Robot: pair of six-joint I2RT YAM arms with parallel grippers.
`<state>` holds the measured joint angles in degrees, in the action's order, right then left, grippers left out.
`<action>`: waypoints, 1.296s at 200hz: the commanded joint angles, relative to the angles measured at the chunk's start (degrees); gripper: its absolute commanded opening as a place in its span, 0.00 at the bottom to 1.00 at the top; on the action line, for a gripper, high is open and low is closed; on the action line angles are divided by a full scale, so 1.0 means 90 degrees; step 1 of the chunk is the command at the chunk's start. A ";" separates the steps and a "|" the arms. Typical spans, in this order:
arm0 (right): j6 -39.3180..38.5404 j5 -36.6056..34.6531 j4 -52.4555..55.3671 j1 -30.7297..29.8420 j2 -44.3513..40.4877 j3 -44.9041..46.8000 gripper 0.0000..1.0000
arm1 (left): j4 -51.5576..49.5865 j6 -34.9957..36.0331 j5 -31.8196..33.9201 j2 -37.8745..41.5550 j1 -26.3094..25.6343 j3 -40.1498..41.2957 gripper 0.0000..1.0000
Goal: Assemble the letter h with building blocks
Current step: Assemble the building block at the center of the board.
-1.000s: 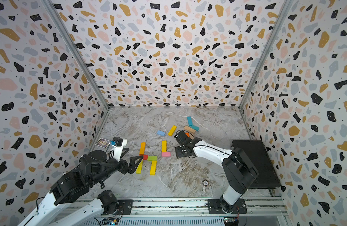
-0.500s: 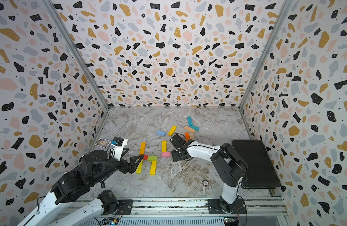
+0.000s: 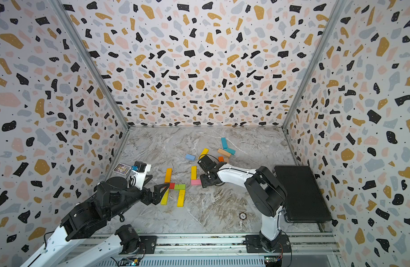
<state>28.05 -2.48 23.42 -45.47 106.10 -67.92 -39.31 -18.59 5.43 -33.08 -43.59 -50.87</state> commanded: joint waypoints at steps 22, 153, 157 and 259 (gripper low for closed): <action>-0.0033 -0.0224 0.0302 0.0033 0.0095 -0.0217 0.62 | 0.0159 0.0088 0.0053 0.0041 0.0029 -0.0002 0.99; 0.0112 -0.0311 0.0214 0.0043 -0.0071 -0.0058 0.78 | 0.0159 0.0100 0.0060 -0.0006 0.0030 -0.0016 0.99; 0.0124 -0.0350 0.0206 0.0043 -0.0134 -0.0031 0.78 | 0.0155 0.0095 0.0068 -0.0006 0.0029 -0.0012 0.99; 0.0898 0.2246 -0.1340 0.1173 -0.0877 0.0969 0.85 | 0.0149 0.0112 0.0120 0.0072 0.0029 0.0016 0.99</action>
<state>32.80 8.23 14.94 -36.91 94.78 -61.49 -39.33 -18.59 5.52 -32.86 -43.59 -50.87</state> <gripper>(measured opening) 0.855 0.988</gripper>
